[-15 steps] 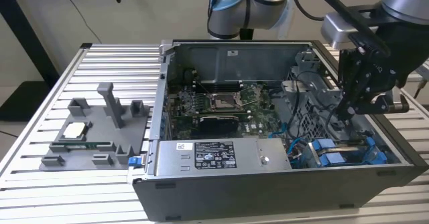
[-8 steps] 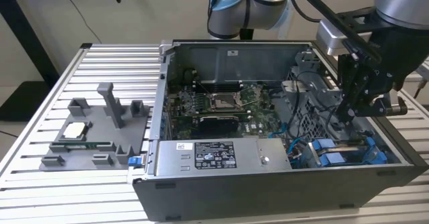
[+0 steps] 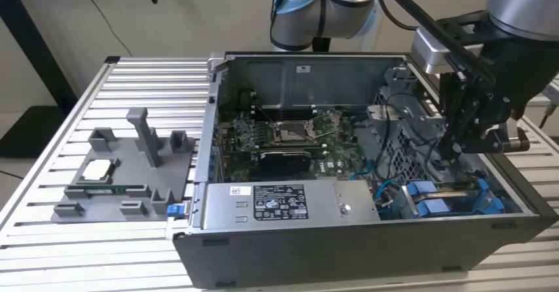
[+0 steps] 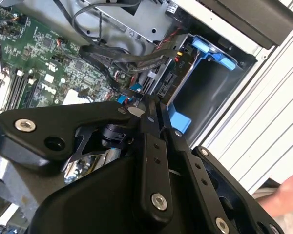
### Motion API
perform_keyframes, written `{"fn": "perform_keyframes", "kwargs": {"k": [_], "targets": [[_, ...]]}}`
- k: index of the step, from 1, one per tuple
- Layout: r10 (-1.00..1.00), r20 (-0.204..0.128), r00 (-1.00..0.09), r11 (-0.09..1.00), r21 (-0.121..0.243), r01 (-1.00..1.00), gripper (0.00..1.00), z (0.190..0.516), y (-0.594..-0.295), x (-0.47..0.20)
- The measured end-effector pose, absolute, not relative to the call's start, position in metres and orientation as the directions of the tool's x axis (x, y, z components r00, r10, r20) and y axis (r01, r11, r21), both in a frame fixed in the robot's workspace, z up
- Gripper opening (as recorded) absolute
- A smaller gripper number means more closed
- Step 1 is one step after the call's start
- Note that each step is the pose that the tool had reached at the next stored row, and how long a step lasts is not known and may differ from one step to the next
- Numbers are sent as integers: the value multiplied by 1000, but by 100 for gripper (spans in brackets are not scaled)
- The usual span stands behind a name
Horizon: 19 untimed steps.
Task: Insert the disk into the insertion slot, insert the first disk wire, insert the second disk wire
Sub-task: 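Insert the second disk wire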
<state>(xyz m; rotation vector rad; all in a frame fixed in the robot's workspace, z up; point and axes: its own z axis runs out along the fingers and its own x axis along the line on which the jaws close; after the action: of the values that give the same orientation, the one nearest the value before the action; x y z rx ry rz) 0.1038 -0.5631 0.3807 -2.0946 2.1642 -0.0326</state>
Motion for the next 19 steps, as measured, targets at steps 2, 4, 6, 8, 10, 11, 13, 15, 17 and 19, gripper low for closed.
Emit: {"fn": "perform_keyframes", "kwargs": {"k": [2,4,6,8,10,11,13,15,17,19], "targets": [[-997,-78,-28,37,-106,-994,16,380,-563,104],[-997,-78,-28,37,-109,-993,16,379,-563,104],[-997,-78,-28,37,-111,-993,16,377,-563,104],[-997,-78,-28,37,-112,-993,16,375,-563,104],[-997,-78,-28,37,-113,-993,16,372,-563,104],[-997,-78,-28,37,-113,-993,16,371,-563,104],[-997,-78,-28,37,-114,-993,16,369,-563,104],[-997,-77,-28,37,-115,-993,16,367,-564,104],[-997,-77,-28,37,-115,-993,16,366,-565,104],[-997,-77,-28,37,-115,-993,16,363,-567,104]]}}
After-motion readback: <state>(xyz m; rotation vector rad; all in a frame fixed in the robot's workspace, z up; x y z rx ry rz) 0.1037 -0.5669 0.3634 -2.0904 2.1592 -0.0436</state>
